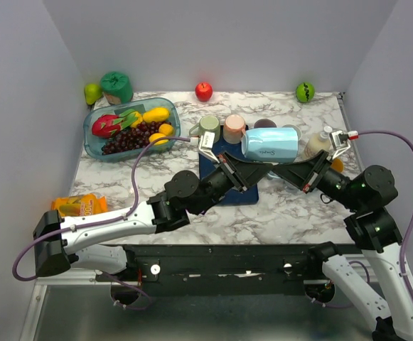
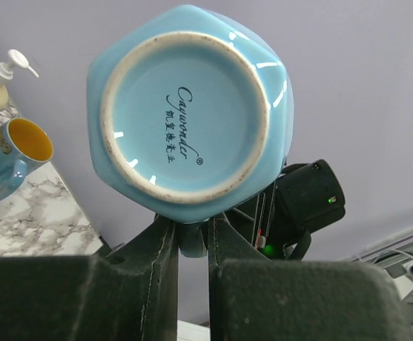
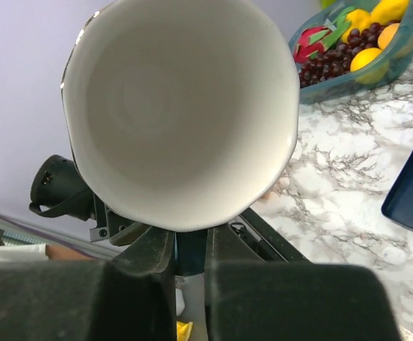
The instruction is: Turn the mug right side up
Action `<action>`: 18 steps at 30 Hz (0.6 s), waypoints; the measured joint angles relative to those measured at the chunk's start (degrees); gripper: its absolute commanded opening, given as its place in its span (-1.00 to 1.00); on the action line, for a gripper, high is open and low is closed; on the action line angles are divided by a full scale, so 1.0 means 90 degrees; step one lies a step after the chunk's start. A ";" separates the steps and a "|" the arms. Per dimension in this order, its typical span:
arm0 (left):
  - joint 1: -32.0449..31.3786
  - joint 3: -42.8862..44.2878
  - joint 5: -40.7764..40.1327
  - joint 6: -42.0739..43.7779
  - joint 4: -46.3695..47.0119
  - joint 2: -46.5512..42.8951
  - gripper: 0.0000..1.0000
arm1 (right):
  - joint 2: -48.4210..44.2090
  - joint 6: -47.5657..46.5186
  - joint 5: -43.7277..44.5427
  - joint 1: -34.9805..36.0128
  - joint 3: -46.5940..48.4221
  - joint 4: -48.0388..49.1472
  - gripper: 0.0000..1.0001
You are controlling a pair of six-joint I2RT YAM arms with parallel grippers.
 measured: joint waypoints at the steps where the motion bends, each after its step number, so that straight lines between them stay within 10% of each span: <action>1: 0.0000 0.0000 0.0000 -0.0024 0.0000 -0.0007 -0.93 | -0.0012 -0.0010 -0.0002 0.0000 0.0000 0.0000 -0.99; 8: -0.0051 -0.0007 0.0005 -0.0015 -0.0340 -0.0085 0.46 | -0.0078 -0.0389 0.0100 0.0002 0.0206 -0.0576 -0.99; 18: -0.0097 -0.0044 -0.0335 0.0102 -0.1899 -0.0605 0.98 | -0.0284 -0.1853 0.1248 0.0002 0.0986 -0.3060 -0.99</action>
